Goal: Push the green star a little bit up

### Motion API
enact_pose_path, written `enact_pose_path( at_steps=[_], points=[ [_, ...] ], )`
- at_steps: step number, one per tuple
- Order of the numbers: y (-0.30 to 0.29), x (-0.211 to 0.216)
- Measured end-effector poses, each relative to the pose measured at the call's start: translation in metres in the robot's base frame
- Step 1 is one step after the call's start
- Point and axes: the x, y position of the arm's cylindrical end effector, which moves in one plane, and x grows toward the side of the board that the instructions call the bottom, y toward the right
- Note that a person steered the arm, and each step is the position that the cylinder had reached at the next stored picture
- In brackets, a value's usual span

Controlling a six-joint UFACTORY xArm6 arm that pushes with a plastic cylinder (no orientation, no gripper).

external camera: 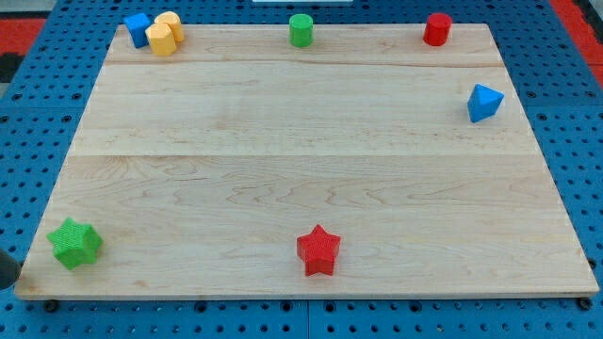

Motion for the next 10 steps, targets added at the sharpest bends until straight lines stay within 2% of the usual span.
enact_pose_path(
  at_steps=[3,4,5,9,10],
  points=[
    [0.007,-0.002],
    [0.048,-0.002],
    [0.061,-0.005],
    [0.098,-0.034],
    [0.098,-0.055]
  ],
)
